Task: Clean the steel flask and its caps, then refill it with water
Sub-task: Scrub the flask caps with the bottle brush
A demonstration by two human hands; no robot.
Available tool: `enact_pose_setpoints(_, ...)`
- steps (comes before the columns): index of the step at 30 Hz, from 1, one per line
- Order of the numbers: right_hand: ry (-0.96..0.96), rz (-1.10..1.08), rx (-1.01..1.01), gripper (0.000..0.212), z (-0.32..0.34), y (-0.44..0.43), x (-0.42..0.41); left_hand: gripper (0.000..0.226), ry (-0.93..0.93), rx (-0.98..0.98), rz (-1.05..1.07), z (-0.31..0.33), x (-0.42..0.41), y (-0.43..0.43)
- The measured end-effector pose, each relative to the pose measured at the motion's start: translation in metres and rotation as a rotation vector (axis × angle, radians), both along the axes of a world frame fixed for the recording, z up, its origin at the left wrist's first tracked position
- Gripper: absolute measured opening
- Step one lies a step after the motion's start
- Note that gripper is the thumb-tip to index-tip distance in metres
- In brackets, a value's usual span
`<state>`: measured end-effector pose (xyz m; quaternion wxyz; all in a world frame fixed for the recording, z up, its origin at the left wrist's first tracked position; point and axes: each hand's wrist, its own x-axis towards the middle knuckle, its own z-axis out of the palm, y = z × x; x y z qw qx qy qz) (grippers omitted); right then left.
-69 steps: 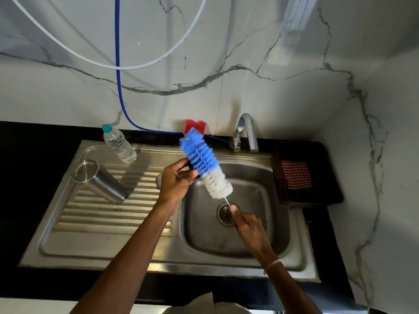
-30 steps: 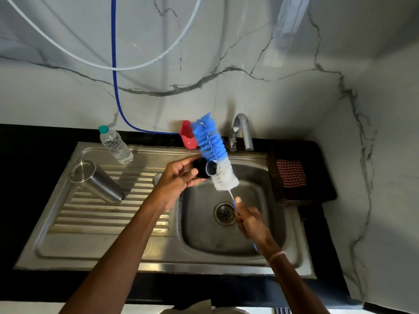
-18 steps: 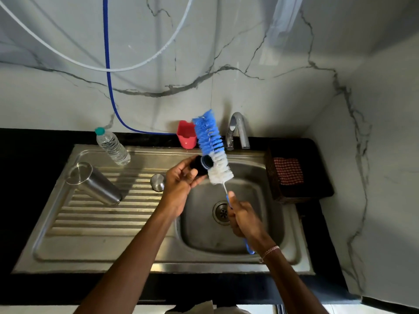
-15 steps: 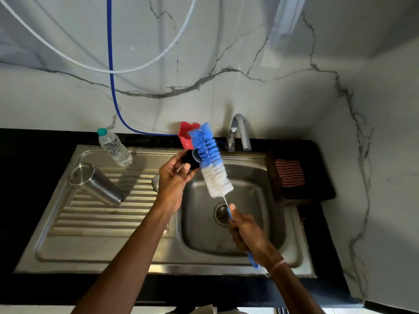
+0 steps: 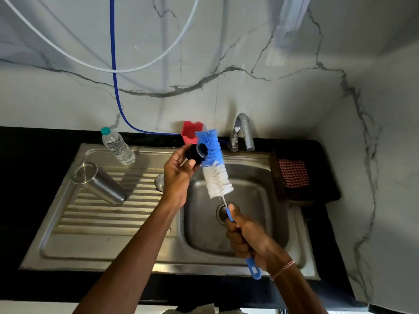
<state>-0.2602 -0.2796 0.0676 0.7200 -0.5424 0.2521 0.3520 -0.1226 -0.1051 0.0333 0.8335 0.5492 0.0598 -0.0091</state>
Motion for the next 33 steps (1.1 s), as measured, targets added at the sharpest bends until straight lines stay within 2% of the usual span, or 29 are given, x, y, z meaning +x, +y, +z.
enact_pose_setpoints(3, 0.021, -0.021, 0.052, 0.053, 0.006, -0.001, 0.011, 0.054, -0.058, 0.086, -0.021, -0.004, -0.011, -0.009)
enact_pose_setpoints(6, 0.048, -0.041, 0.103, 0.052, 0.007, 0.0, 0.028, 0.052, -0.104, 0.173, -0.025, -0.009, -0.016, -0.014)
enact_pose_setpoints(12, 0.118, 0.017, 0.183, 0.051, 0.022, -0.01, 0.015, 0.056, -0.085, 0.311, 0.052, -0.008, 0.008, 0.001)
enact_pose_setpoints(20, 0.022, -0.12, 0.031, 0.054, 0.012, -0.004, 0.052, 0.049, -0.035, 0.075, -0.031, -0.017, -0.026, -0.018)
enact_pose_setpoints(25, -0.061, -0.085, -0.285, 0.063, -0.01, 0.013, 0.013, 0.042, 0.035, 0.045, 0.027, -0.018, -0.012, -0.004)
enact_pose_setpoints(29, -0.369, 0.099, -0.864, 0.068, -0.011, 0.009, 0.015, 0.041, 0.029, 0.118, -0.05, -0.021, -0.02, -0.002)
enact_pose_setpoints(33, -0.546, 0.063, -1.094, 0.069, -0.014, 0.004, 0.04, 0.042, 0.018, 0.177, -0.092, -0.015, -0.027, -0.009)
